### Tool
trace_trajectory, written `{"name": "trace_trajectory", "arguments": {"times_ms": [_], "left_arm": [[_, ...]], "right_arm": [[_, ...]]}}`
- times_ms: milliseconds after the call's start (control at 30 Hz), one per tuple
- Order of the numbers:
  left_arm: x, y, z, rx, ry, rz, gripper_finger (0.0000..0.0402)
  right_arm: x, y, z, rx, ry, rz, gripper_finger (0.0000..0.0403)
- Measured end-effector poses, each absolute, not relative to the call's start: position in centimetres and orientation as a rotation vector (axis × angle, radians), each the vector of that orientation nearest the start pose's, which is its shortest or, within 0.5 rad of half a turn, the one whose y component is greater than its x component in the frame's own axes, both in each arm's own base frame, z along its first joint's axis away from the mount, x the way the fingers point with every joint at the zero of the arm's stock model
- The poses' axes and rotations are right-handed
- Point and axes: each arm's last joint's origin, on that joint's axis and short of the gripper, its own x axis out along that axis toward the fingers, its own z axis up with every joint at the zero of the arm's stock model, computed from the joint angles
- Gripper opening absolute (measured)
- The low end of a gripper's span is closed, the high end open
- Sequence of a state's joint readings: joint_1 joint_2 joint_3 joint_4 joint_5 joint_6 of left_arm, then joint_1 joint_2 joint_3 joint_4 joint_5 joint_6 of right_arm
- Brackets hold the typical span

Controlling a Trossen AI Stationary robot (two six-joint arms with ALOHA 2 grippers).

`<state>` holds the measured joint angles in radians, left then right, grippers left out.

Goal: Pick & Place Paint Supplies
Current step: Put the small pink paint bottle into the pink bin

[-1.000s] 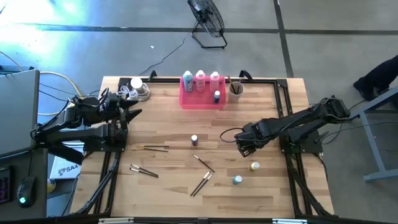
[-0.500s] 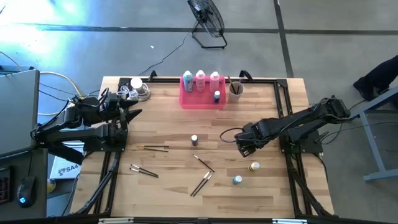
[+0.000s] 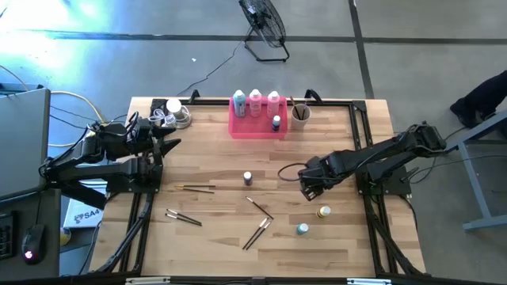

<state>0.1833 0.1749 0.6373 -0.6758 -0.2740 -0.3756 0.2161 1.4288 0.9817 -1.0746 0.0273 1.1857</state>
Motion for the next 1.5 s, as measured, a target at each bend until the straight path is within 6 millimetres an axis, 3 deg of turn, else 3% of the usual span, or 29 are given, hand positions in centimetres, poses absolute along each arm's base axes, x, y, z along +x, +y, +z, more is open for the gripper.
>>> {"name": "trace_trajectory", "arguments": {"times_ms": [467, 1500], "left_arm": [[4.37, 1.62, 29.22, -0.357, 0.126, 0.496, 0.0271], [4.35, 1.62, 29.12, -0.353, 0.137, 0.498, 0.0271]], "right_arm": [[22.16, 4.8, 21.64, 0.704, 1.452, -0.762, 0.0152], [22.29, 4.51, 21.62, 0.687, 1.427, -0.776, 0.0152]]}}
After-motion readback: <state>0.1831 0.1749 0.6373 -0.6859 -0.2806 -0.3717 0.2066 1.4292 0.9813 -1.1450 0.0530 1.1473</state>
